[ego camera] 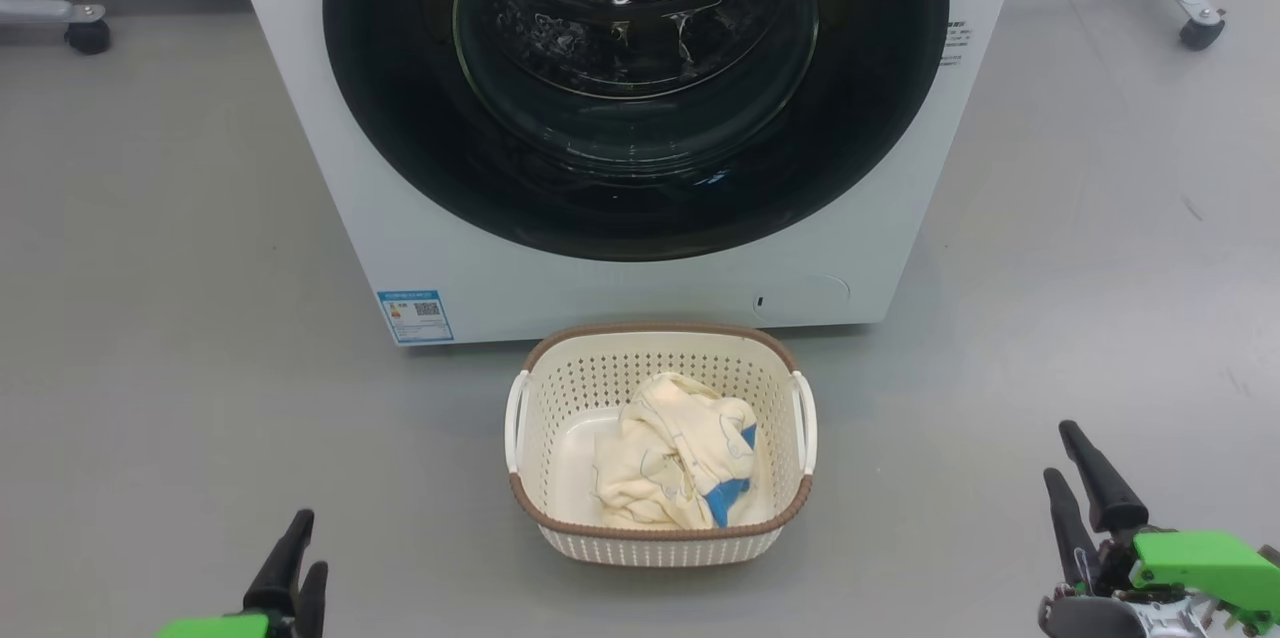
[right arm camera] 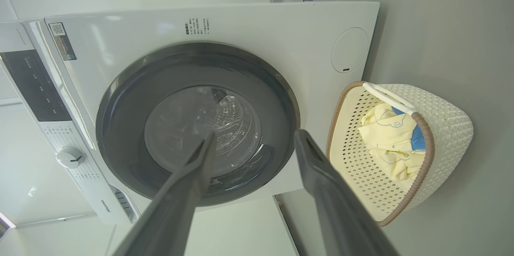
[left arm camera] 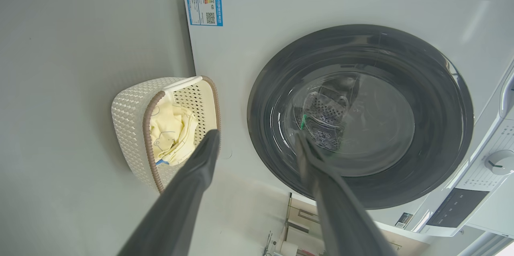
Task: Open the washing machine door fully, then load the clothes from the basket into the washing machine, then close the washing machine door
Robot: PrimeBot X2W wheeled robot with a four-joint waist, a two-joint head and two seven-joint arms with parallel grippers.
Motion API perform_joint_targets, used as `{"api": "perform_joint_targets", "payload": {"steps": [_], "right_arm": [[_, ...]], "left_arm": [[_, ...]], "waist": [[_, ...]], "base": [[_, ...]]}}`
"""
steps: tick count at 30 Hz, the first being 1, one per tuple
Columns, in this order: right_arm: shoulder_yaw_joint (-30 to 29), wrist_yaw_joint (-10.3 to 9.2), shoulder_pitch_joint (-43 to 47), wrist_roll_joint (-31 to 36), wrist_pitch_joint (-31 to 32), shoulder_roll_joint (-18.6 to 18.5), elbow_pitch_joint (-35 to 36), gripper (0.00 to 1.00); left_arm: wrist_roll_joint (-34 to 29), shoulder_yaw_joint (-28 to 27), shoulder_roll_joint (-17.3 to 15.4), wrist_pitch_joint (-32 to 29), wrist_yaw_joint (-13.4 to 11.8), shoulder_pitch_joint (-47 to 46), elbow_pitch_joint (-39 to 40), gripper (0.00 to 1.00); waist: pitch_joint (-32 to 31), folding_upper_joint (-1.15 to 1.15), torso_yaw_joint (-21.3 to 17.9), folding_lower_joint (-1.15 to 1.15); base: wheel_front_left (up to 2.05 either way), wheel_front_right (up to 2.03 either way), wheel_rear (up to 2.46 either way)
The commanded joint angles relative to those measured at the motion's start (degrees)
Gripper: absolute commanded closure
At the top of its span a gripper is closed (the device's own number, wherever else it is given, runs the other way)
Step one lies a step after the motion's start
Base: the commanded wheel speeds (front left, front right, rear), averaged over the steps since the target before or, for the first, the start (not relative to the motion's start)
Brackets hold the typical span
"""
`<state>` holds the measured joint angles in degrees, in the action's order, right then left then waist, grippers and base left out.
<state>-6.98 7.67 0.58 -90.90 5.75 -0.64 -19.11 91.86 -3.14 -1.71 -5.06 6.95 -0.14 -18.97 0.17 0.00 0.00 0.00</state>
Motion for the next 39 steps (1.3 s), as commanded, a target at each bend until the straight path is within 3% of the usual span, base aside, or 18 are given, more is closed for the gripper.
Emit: {"api": "perform_joint_targets", "payload": {"steps": [1,15,39], "right_arm": [[0.12,-0.02,-3.17,0.67,-0.49,-0.89,2.19,0.0],[0.66,-0.05,-4.21,6.49,-2.06,-1.66,3.05,0.0],[2.21,-0.08,-5.26,33.77,-7.36,-3.47,5.63,0.0]], "left_arm": [[-0.17,-0.09,-0.5,0.38,0.12,-3.01,2.27,0.0],[-5.36,1.18,-1.48,3.71,0.18,-3.83,4.36,0.0],[-32.01,1.02,-1.17,8.0,-2.25,-4.67,7.21,0.0]], "waist": [[0.0,0.0,0.01,0.0],[0.07,0.0,0.08,0.0],[0.3,0.0,0.01,0.0]], "base": [[0.0,0.0,0.0],[0.0,0.0,0.0],[0.0,0.0,0.0]]}}
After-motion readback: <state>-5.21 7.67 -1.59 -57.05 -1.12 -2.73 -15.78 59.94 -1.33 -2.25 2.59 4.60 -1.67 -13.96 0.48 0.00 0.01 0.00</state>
